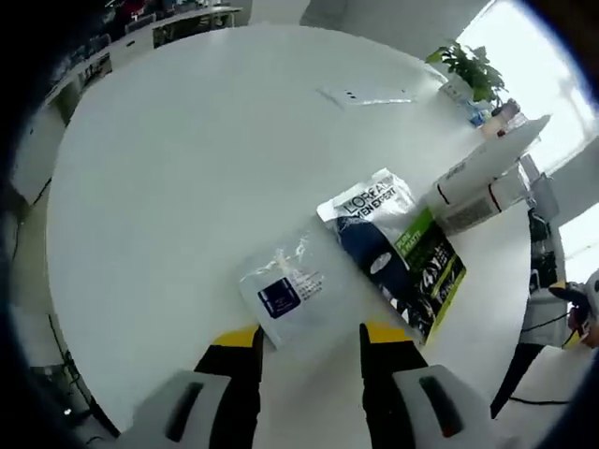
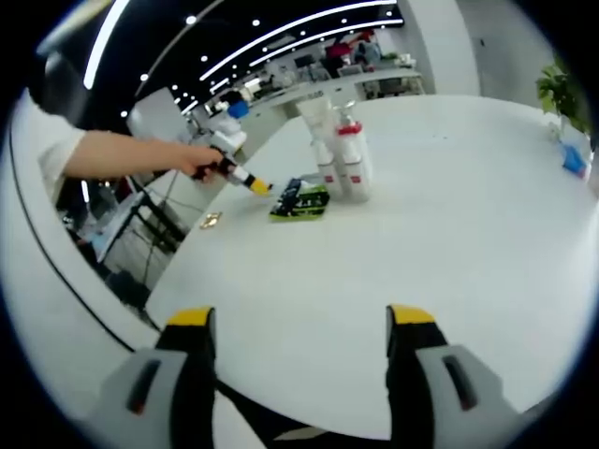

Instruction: Arrange the skincare products in the storage area until every visible bottle or jar stands upright without overlapping.

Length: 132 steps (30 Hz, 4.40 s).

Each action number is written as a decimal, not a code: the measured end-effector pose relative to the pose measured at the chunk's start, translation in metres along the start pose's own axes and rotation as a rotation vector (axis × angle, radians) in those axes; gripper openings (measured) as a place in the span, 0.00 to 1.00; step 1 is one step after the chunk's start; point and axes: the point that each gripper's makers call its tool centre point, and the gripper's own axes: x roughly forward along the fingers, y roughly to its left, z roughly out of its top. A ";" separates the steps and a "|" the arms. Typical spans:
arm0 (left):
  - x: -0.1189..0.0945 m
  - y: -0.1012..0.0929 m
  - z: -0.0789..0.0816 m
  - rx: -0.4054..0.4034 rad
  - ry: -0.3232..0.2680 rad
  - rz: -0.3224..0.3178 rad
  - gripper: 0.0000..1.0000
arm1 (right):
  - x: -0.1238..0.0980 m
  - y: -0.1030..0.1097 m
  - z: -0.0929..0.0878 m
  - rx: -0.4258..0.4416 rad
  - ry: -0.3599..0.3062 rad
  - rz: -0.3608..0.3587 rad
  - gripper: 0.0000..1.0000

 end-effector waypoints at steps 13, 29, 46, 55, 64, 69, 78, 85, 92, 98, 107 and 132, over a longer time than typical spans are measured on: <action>0.006 -0.013 0.000 0.142 0.060 0.036 0.49 | 0.001 -0.001 -0.003 0.010 0.009 -0.001 0.71; 0.005 -0.024 -0.005 0.251 0.068 0.053 0.56 | 0.004 0.004 -0.004 0.003 0.014 0.015 0.70; -0.031 0.008 -0.043 0.238 -0.019 0.077 0.65 | 0.023 0.012 0.000 -0.002 0.015 0.068 0.70; -0.058 0.046 -0.087 0.333 0.040 0.138 0.64 | 0.039 0.027 0.009 -0.041 0.023 0.128 0.70; -0.062 0.075 -0.132 0.444 0.163 0.164 0.65 | 0.042 0.031 0.005 -0.039 0.036 0.139 0.70; -0.058 0.074 -0.140 0.546 0.191 0.126 0.60 | 0.041 0.025 0.006 -0.022 0.032 0.123 0.70; -0.050 0.074 -0.144 0.613 0.198 0.095 0.53 | 0.043 0.024 0.011 -0.013 0.025 0.109 0.70; -0.048 0.075 -0.145 0.641 0.190 0.052 0.51 | 0.044 0.025 0.005 -0.020 0.040 0.105 0.70; -0.049 0.075 -0.147 0.706 0.211 0.044 0.42 | 0.039 0.025 0.006 -0.016 0.042 0.101 0.70; -0.050 0.071 -0.149 0.678 0.243 0.069 0.37 | 0.032 0.019 0.007 -0.013 0.045 0.096 0.70; -0.051 0.069 -0.151 0.616 0.270 0.110 0.37 | 0.029 0.012 0.009 -0.011 0.045 0.109 0.69; -0.064 -0.119 -0.113 0.605 0.093 0.029 0.38 | 0.051 0.018 0.031 0.093 -0.007 0.347 0.61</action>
